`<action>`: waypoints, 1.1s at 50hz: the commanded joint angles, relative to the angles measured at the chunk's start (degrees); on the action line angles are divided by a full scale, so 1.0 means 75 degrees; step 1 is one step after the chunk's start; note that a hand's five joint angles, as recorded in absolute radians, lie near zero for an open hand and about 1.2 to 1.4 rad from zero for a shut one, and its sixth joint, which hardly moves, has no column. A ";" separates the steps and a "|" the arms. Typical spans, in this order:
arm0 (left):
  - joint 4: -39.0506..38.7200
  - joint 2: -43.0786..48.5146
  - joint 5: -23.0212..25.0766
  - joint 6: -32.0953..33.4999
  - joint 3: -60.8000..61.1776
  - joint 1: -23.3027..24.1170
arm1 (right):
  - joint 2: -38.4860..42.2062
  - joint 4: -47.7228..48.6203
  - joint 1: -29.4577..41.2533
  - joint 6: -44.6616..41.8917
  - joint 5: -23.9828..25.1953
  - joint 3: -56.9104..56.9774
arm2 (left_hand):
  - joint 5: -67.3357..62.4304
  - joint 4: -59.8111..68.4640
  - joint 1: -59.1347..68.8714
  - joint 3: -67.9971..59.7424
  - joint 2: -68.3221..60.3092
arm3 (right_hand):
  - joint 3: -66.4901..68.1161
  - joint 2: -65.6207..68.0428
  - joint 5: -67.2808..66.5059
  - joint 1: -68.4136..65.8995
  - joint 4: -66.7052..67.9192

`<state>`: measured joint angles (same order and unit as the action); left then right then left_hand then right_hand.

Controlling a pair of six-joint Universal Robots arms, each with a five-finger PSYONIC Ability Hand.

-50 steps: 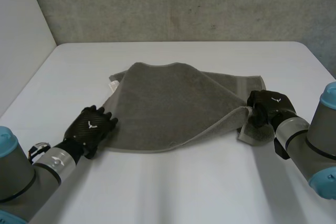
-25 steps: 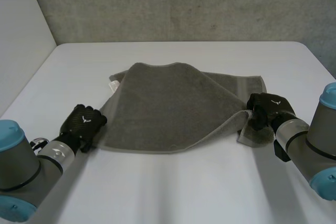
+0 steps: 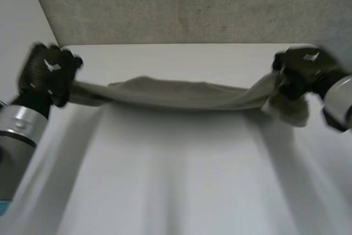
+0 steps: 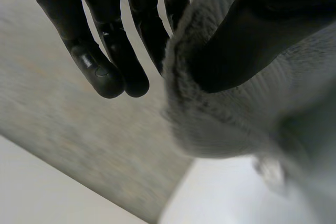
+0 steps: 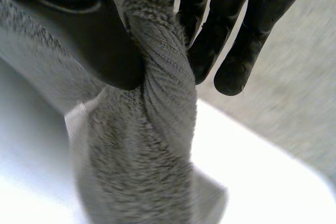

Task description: Fold the towel.

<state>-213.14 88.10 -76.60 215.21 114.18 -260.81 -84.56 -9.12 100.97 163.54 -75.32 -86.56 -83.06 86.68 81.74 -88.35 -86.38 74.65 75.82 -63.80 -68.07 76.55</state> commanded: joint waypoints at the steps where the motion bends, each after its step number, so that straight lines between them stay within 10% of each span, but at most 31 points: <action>1: 0.1403 -0.1422 -0.0123 -0.1504 -0.0983 -0.0077 | -0.0655 -0.1955 -0.0349 -0.1458 0.0059 0.2009 | 0.1741 -0.0891 -0.0231 0.1113 0.0850 | 0.0714 0.0558 -0.0827 -0.1591 0.0460; 18: 0.3083 0.2339 -0.0709 -0.1448 -0.3095 0.0216 | 0.2146 -0.2769 0.0189 -0.4027 -0.0211 0.3502 | 0.1741 -0.0891 -0.0231 0.1113 0.0850 | 0.0714 0.0558 -0.0827 -0.1591 0.0460; 33: 0.1762 0.2891 -0.2805 -0.1600 -0.8097 0.0906 | 0.2254 0.5383 0.1161 -0.3832 -0.0292 0.4383 | 0.1741 -0.0891 -0.0231 0.1113 0.0850 | 0.0714 0.0558 -0.0827 -0.1591 0.0460; 55: 0.0013 0.2550 -0.2103 -0.1601 -0.2298 0.0591 | 0.2954 0.1298 0.0986 -0.3711 0.1125 0.2752 | 0.1741 -0.0891 -0.0231 0.1113 0.0850 | 0.0714 0.0558 -0.0827 -0.1591 0.0460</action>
<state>-206.31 107.05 -93.77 202.98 84.88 -254.42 -66.69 3.45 109.14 139.99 -69.78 -61.62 -83.91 86.69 81.64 -88.63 -86.89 74.65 76.36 -63.80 -68.09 76.55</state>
